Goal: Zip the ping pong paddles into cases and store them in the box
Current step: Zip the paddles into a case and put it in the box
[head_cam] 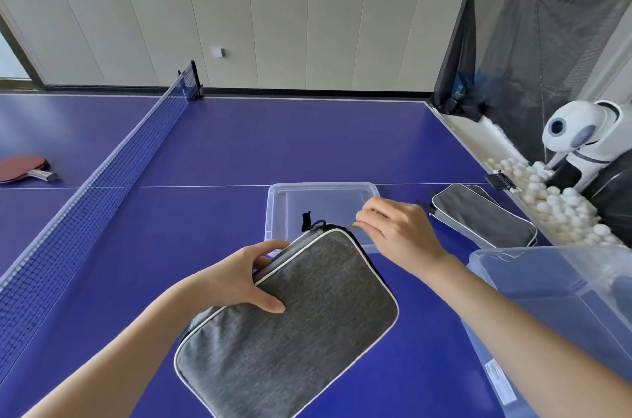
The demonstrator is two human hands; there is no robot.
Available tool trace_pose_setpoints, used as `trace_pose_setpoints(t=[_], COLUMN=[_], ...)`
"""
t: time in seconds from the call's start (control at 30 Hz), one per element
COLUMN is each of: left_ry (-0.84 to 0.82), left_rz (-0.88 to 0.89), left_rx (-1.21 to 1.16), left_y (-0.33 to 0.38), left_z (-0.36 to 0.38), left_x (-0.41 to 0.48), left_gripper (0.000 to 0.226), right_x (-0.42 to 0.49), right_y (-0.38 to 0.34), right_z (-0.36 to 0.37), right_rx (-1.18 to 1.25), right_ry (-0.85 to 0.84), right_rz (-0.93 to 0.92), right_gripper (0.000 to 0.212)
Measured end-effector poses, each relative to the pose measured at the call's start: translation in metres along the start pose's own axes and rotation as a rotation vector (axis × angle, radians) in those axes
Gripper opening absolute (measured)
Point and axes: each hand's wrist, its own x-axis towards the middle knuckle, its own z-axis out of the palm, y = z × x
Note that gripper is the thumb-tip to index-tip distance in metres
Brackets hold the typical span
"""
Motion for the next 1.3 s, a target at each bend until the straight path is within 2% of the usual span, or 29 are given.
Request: trace_pose_setpoints(t=[0.27, 0.43, 0.63, 0.73, 0.8, 0.97, 1.07, 1.17, 1.3], left_ry=[-0.103, -0.101, -0.078, -0.036, -0.004, 0.177, 0.277, 0.376, 0.467], left_rz=[-0.022, -0.013, 0.004, -0.002, 0.009, 0.012, 0.048, 0.074, 0.103], left_rx=[0.150, 0.166, 0.089, -0.042, -0.145, -0.517, -0.697, -0.806, -0.889], left_y=[0.014, 0.016, 0.013, 0.005, -0.002, -0.020, -0.025, -0.027, -0.027], left_z=[-0.004, -0.004, -0.001, 0.004, 0.008, 0.011, 0.011, 0.014, 0.019], left_x=[0.011, 0.014, 0.016, 0.015, 0.013, 0.007, 0.005, 0.003, -0.001], left_gripper=[0.081, 0.080, 0.077, 0.074, 0.074, 0.078, 0.087, 0.096, 0.086], right_x=[0.003, 0.005, 0.013, 0.018, 0.021, 0.011, -0.008, -0.021, -0.023], right_y=[-0.003, -0.001, -0.001, -0.004, -0.006, -0.005, -0.020, -0.044, -0.077], right_z=[0.003, 0.000, -0.006, -0.009, -0.008, -0.006, 0.003, 0.015, 0.021], right_rx=[0.129, 0.344, 0.595, 0.722, 0.793, 0.815, 0.971, 1.225, 1.489], right_ry=[-0.034, -0.115, -0.263, -0.305, -0.275, -0.008, 0.057, 0.038, -0.123], right_rz=[0.038, 0.204, 0.447, 0.639, 0.754, 1.034, 1.253, 1.414, 1.446], right_gripper=[0.026, 0.026, 0.012, 0.012, 0.007, 0.017, 0.021, 0.022, 0.049])
